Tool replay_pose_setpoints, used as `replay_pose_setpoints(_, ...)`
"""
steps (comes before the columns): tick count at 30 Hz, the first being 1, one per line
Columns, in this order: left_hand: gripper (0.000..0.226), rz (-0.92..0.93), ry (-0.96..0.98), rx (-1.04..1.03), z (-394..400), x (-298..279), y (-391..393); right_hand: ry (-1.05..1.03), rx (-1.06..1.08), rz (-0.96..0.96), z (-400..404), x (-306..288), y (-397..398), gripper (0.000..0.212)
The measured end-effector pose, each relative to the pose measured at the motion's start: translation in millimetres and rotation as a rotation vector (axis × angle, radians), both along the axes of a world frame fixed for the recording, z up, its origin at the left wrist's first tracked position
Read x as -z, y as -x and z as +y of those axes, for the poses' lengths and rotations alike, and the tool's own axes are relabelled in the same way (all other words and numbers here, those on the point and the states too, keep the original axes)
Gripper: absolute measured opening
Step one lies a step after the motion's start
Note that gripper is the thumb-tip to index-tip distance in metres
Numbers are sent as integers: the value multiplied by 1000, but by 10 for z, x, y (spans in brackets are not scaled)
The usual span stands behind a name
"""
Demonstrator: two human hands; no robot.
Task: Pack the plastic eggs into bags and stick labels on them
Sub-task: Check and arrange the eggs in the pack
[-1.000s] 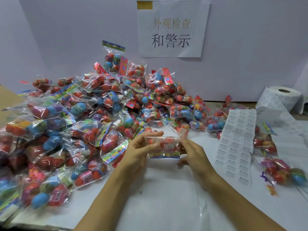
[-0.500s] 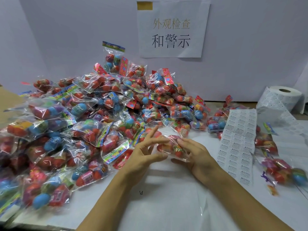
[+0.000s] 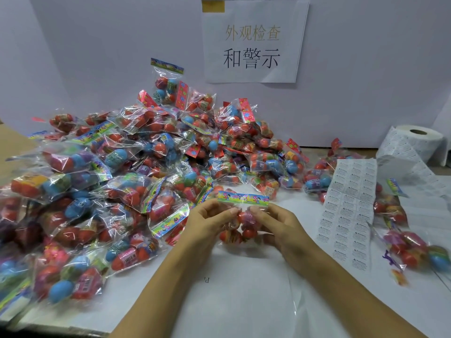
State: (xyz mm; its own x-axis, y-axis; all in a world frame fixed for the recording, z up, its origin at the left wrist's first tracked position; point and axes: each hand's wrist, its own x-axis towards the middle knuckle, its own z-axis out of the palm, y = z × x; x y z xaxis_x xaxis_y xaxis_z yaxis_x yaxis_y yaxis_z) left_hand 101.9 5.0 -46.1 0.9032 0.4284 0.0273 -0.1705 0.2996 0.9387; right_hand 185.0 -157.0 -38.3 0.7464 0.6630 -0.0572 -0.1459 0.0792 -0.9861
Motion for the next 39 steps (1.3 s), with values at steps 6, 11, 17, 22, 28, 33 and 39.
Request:
replay_pose_setpoints(6,10,0,-91,-4,6,32,9,7,59,-23,-7,58,-64,14)
replay_pose_setpoints(11,40,37,-160,-165,-10,50,-19,25,96,-82,14,99,-68,31)
replay_pose_setpoints(17,75,-100,-914,-496,-64,89,-14,-55,317,-84,14,55,-105,60)
replay_pose_setpoints(22,19,-300,-1339,-295,-414,96,-85,-258,406,-75,-15,-12,-127,43)
replay_pose_setpoints(28,36,-184,-1636,213,-804,150,-97,-272,415,-103,-79,-67,-143,49)
replay_pose_setpoints(33,70,-28,-1727,314,-773,161,-120,-336,402,-86,-112,-131,-131,54)
replay_pose_setpoints(39,40,-22,-1580,360,-705,170,-161,-341,373,-114,-138,-166,-116,55)
